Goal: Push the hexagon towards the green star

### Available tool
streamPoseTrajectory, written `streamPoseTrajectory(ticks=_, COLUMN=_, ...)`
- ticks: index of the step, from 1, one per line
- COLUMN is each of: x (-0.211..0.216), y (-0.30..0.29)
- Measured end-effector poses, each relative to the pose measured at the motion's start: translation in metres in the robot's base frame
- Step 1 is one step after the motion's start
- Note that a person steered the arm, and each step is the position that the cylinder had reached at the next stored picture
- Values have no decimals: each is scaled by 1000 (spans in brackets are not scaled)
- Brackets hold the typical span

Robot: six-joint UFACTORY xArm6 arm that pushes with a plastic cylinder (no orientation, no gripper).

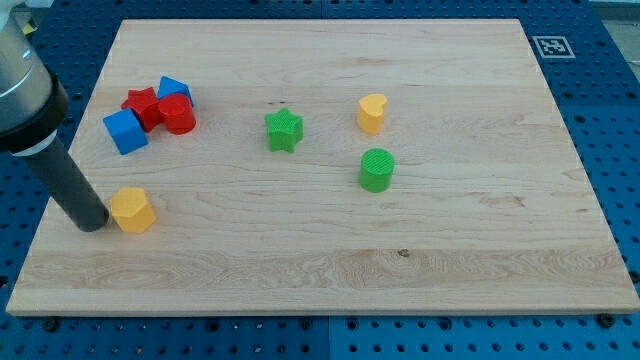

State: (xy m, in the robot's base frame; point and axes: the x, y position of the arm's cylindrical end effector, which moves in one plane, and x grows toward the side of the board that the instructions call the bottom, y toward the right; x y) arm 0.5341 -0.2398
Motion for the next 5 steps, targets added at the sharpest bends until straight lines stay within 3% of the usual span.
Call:
streamPoseTrajectory(ticks=3, x=11, y=67)
streamPoseTrajectory(ticks=5, x=7, y=67)
